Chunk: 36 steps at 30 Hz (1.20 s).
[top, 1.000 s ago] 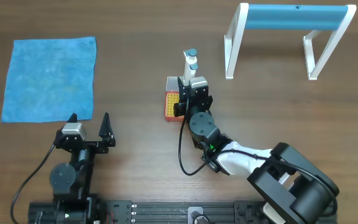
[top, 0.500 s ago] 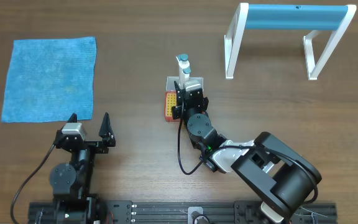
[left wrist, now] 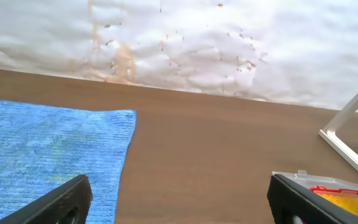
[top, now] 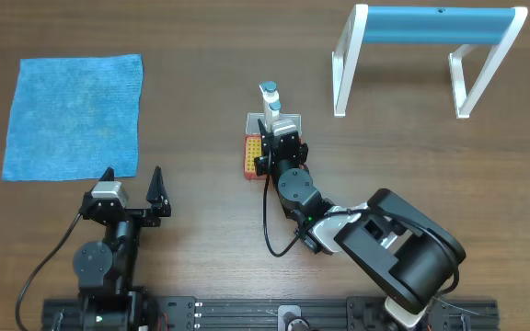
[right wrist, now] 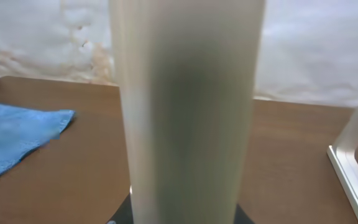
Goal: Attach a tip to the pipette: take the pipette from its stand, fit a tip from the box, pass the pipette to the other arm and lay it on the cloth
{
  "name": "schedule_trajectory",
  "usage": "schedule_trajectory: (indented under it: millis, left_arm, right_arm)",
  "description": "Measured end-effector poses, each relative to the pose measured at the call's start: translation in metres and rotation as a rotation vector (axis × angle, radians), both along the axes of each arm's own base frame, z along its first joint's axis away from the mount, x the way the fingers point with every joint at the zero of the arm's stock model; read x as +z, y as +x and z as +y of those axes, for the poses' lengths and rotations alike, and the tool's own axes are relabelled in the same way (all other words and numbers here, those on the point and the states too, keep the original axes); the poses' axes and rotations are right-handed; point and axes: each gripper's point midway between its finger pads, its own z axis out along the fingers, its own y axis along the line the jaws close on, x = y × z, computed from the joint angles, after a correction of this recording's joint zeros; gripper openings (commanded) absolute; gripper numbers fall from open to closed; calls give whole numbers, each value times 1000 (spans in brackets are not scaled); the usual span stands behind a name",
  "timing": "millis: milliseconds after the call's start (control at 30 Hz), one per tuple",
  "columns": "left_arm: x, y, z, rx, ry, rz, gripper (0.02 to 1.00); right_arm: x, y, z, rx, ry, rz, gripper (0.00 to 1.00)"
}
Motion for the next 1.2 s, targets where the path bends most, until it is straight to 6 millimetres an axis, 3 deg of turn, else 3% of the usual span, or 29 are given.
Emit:
schedule_trajectory:
  millis: [67,133,700,1200]
  left_arm:
    - [0,0,0,0,0,0,917]
    - [0,0,0,0,0,0,917]
    - [0,0,0,0,0,0,917]
    - [0,0,0,0,0,0,917]
  right_arm:
    - [16,0,0,0,43,-56,71]
    - [19,0,0,0,39,-70,71]
    - [-3,1,2,2,-6,-46,71]
    - [-7,4,4,1,4,-56,73]
